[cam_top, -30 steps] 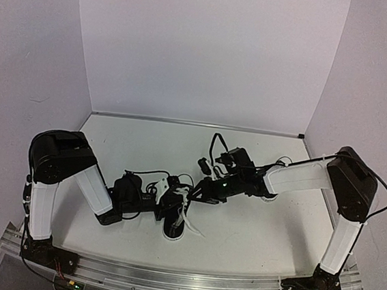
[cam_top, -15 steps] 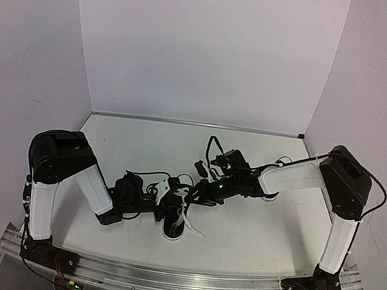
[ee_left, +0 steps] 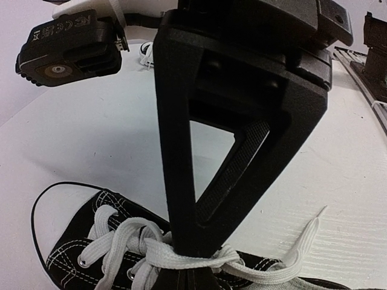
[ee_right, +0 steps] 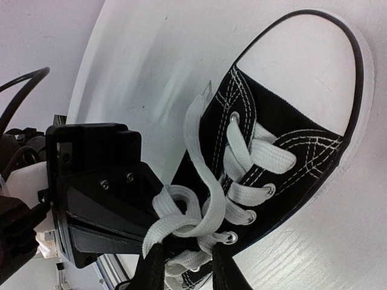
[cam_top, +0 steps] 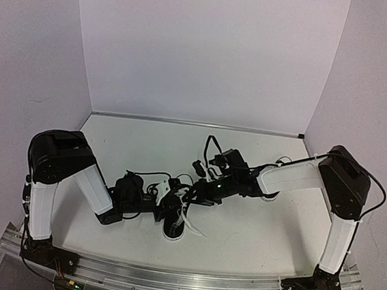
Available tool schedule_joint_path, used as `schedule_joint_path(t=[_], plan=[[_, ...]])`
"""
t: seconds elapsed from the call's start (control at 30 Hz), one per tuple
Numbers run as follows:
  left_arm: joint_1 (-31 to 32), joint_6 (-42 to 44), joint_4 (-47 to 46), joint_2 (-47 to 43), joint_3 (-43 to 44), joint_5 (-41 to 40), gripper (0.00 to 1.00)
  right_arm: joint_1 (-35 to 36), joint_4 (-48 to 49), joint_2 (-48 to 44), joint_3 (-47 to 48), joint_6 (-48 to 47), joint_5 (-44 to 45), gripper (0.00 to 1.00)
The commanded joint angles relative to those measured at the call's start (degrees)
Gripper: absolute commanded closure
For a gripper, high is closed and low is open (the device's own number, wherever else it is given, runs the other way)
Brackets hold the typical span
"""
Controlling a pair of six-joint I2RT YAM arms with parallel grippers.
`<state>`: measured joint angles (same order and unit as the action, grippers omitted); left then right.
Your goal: Tie the shoes
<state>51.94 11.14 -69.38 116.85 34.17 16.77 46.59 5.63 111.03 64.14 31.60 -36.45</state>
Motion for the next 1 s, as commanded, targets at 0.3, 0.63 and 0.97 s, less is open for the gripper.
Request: schedule_joint_path(t=[0.3,0.63,0.97], plan=[[0.5,1.61,3.27,-4.57,-0.13,-0.17,1.0,0.65,-1.29,-0.44,1.29,-1.09,1.29,0.99],[0.35,2.91,16.92,-11.99,-1.33,-5.09,0.9,0.13,-3.09,-3.65,0.41,-2.64,4.06,1.0],[-0.1,2.68,36.95,-27.56,-4.09,-9.14,0.63,-0.09,-3.16,-3.02,0.49,-3.29,4.11,1.0]])
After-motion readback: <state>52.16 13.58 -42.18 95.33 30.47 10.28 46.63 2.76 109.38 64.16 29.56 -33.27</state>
